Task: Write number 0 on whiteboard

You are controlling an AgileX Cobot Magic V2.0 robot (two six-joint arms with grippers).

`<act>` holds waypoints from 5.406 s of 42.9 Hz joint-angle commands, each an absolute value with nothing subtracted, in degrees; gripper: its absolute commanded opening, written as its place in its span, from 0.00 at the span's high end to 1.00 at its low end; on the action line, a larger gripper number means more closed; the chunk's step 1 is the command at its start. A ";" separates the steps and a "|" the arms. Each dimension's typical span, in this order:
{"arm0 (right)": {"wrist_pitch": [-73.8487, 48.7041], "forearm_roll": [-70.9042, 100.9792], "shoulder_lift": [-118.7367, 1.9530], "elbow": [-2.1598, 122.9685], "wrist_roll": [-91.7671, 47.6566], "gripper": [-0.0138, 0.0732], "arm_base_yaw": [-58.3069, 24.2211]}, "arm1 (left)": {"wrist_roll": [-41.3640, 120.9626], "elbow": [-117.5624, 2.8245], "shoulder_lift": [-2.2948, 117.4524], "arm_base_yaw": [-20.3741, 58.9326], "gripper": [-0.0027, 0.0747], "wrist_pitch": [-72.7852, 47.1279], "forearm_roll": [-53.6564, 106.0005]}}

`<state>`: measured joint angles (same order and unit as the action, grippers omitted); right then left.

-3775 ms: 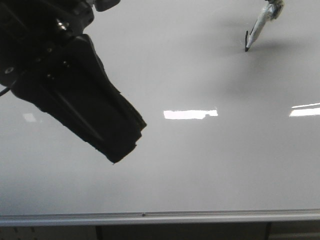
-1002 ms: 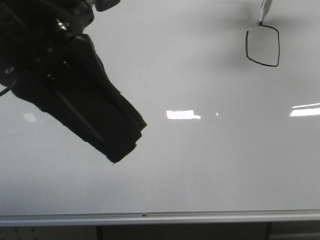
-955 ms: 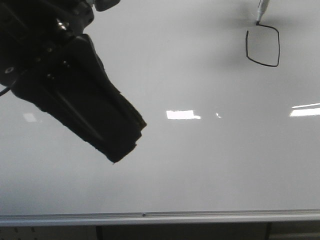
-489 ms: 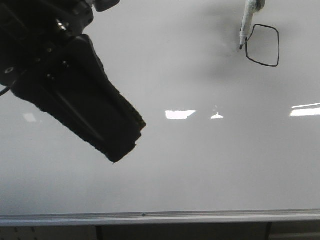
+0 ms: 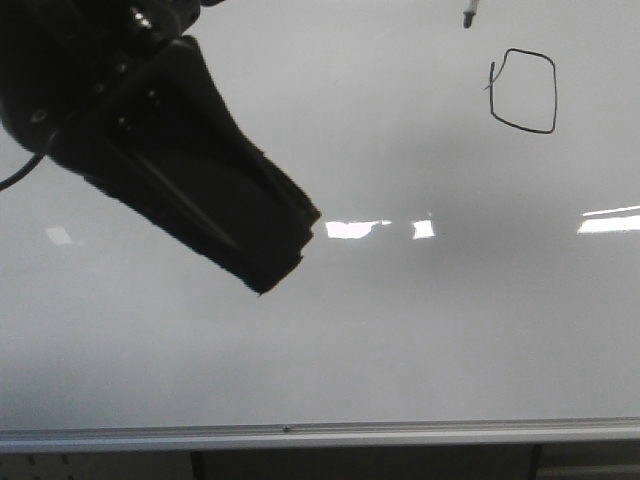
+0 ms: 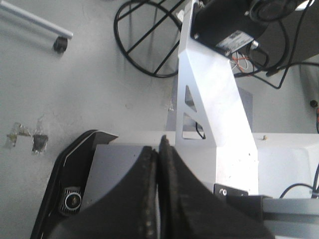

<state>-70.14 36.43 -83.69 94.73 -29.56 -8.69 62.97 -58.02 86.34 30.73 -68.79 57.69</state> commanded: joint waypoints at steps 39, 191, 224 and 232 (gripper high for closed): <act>-69.44 65.58 -74.70 68.36 -43.81 0.92 -16.15 | 62.94 -68.18 84.08 31.02 0.57 -72.50 66.97; -16.79 54.53 -28.46 41.31 -46.53 0.92 -16.00 | 26.59 -55.69 59.22 -8.27 0.60 -39.37 28.71; -16.72 54.53 -28.46 41.31 -46.55 0.92 -16.00 | 26.98 -33.87 15.16 -8.27 0.99 -37.41 32.89; -16.77 54.53 -28.46 41.31 -46.55 0.92 -16.00 | 26.98 -33.87 15.16 -8.27 0.99 -37.41 32.95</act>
